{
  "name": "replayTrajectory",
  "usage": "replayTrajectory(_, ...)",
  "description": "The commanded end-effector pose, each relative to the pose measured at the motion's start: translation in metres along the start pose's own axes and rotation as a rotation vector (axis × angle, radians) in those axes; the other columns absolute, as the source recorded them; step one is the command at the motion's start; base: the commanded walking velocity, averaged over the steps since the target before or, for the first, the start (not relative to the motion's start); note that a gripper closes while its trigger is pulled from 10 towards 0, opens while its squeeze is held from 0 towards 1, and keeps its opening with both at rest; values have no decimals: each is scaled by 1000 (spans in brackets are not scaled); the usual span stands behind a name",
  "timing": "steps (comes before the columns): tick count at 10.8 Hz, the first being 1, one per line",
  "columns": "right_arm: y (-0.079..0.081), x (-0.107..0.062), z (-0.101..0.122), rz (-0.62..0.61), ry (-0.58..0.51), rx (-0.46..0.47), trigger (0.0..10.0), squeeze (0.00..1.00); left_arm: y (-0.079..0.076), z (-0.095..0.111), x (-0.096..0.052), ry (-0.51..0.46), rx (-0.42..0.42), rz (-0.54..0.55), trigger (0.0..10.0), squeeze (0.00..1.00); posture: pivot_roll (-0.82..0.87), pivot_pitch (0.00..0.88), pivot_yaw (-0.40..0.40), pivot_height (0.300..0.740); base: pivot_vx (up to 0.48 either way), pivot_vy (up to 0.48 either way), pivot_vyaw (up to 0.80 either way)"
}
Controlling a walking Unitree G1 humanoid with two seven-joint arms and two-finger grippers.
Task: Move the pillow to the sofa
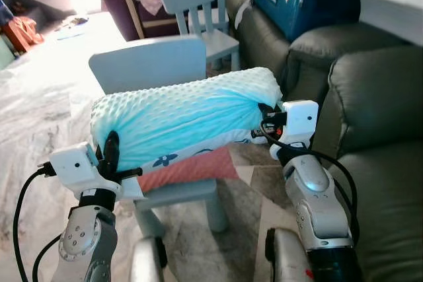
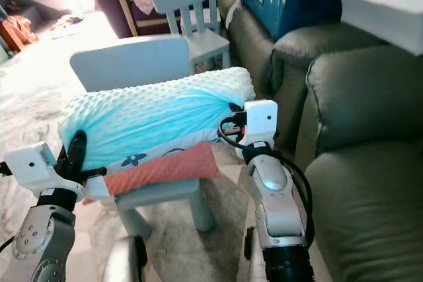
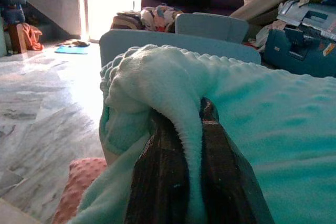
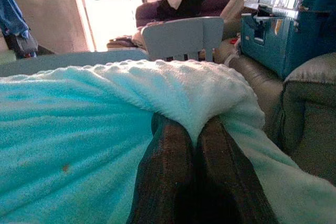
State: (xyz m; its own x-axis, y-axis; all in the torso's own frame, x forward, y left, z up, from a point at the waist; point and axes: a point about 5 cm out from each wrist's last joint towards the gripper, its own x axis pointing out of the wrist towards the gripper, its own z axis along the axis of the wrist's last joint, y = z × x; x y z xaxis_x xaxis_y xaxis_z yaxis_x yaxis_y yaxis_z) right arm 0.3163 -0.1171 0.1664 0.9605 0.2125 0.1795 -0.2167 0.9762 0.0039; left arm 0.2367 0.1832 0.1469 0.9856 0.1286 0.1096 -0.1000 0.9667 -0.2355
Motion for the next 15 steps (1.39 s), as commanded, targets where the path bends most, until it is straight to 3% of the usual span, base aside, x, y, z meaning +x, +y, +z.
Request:
replayTrajectory(1, -8, 1, 10, -55, -37, 3, 0, 0, 15, 3, -2, -12, 25, 61, 0, 0, -159, 7, 100, 611, 0, 0, 0)
replayTrajectory(8, -6, 0, 8, -42, -32, 10, 0, 0, 15, 5, -2, -26, 32, 55, 0, 0, -159, 8, 104, 740, 0, 0, 0)
replayTrajectory(15, -7, 1, 11, -46, -52, 6, 0, 0, 14, 4, -2, -20, 44, 41, 0, 0, -154, 3, 106, 740, 0, 0, 0)
